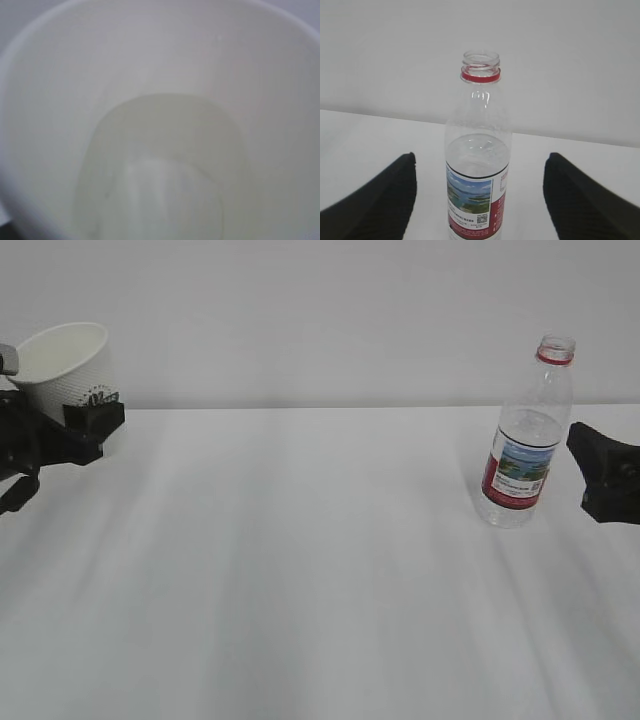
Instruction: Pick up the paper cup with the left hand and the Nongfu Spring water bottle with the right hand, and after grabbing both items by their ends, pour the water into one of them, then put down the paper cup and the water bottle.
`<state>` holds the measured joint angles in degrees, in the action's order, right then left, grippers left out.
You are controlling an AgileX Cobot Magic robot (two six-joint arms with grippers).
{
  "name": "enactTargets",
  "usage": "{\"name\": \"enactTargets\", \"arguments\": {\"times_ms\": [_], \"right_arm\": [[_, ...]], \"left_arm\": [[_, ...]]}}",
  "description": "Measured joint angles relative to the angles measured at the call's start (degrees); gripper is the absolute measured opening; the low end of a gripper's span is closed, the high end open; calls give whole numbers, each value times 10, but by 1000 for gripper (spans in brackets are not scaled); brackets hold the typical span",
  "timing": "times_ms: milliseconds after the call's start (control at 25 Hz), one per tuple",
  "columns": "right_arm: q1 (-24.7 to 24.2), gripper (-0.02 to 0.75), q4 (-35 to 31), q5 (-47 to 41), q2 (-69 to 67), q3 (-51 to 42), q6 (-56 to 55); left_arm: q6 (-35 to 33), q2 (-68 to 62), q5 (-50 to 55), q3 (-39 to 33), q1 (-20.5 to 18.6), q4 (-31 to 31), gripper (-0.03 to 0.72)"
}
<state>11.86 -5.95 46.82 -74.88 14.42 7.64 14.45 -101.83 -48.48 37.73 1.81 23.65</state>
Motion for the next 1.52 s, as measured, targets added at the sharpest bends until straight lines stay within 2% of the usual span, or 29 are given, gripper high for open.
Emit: {"name": "enactTargets", "arguments": {"times_ms": [360,720,1120,1520], "right_arm": [[0,594,0,0,0,0,0],[0,594,0,0,0,0,0],[0,594,0,-5,0,0,0],[0,594,0,-14,0,0,0]], "left_arm": [[0,0,0,0,-34,-5,496],[-18,-26,-1,0,-35,-27,496],[-33,-68,-58,0,-35,-66,496],[-74,-83,-87,0,-35,-136,495]]}}
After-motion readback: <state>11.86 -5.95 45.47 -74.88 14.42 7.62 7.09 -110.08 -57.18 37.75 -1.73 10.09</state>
